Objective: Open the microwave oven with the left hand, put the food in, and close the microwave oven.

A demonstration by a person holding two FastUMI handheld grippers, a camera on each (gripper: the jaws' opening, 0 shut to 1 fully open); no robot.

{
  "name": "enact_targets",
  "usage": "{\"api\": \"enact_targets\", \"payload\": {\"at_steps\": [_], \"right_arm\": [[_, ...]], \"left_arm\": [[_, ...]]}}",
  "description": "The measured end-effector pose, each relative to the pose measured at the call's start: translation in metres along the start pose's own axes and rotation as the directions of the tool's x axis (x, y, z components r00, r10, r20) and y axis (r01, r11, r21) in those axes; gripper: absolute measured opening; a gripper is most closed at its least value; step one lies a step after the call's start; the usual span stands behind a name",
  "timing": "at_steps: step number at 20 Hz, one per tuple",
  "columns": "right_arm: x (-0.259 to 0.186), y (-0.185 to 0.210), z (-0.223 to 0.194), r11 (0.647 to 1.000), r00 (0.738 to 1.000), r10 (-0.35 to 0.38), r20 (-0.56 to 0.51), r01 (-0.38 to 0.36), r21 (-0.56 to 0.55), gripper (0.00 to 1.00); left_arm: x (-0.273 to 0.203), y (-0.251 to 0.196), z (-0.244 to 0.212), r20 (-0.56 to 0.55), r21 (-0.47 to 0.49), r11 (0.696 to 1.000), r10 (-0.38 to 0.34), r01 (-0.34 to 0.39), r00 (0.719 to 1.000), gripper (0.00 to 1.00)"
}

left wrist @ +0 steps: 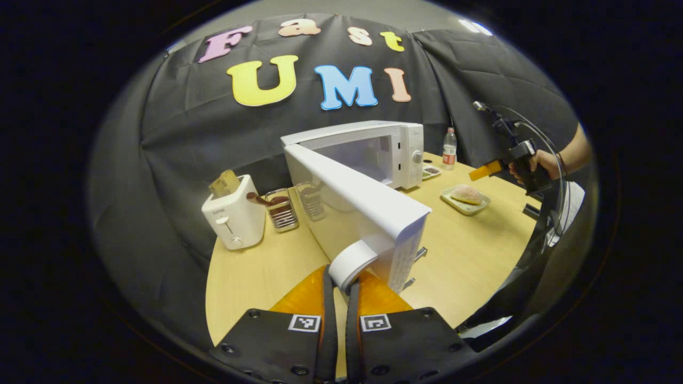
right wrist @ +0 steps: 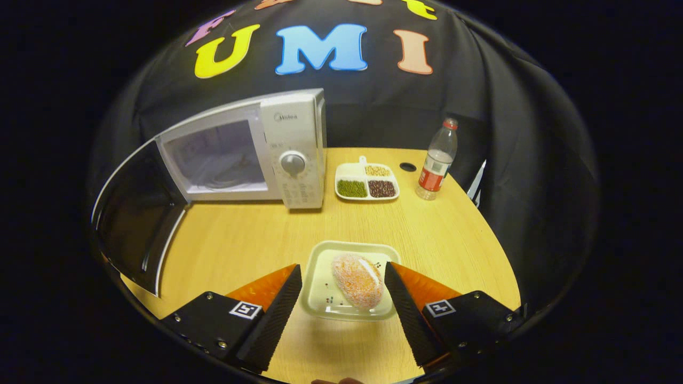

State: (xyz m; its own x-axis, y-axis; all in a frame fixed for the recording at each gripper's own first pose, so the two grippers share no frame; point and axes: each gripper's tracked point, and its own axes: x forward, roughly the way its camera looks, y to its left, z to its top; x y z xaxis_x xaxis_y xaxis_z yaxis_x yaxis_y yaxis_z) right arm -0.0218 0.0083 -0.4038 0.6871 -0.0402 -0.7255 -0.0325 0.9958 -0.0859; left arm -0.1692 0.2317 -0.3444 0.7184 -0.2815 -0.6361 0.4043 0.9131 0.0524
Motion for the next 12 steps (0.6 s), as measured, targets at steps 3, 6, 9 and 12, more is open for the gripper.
{"api": "enact_targets", "payload": {"at_steps": [3,6,9,12], "right_arm": [[0.022,-0.006,-0.009,1.0,0.999,-0.004,-0.049,0.003,-0.015,0.96],[0.04,-0.012,-0.029,0.995,0.993,-0.025,-0.118,0.013,-0.1,0.95],[0.055,-0.022,-0.035,0.988,0.989,-0.042,-0.143,0.02,-0.154,0.96],[0.062,-0.022,-0.039,0.987,0.986,-0.003,-0.169,-0.024,-0.159,0.96]], "left_arm": [[-0.001,0.005,-0.002,-0.007,0.008,1.0,0.012,-0.012,1.0,0.16],[-0.005,0.008,-0.002,-0.001,0.014,0.999,0.04,-0.04,0.999,0.24],[-0.014,0.023,-0.004,-0.003,-0.005,0.994,0.107,-0.107,0.994,0.76],[-0.029,0.025,-0.003,-0.007,-0.066,0.986,0.15,-0.15,0.989,0.98]]}}
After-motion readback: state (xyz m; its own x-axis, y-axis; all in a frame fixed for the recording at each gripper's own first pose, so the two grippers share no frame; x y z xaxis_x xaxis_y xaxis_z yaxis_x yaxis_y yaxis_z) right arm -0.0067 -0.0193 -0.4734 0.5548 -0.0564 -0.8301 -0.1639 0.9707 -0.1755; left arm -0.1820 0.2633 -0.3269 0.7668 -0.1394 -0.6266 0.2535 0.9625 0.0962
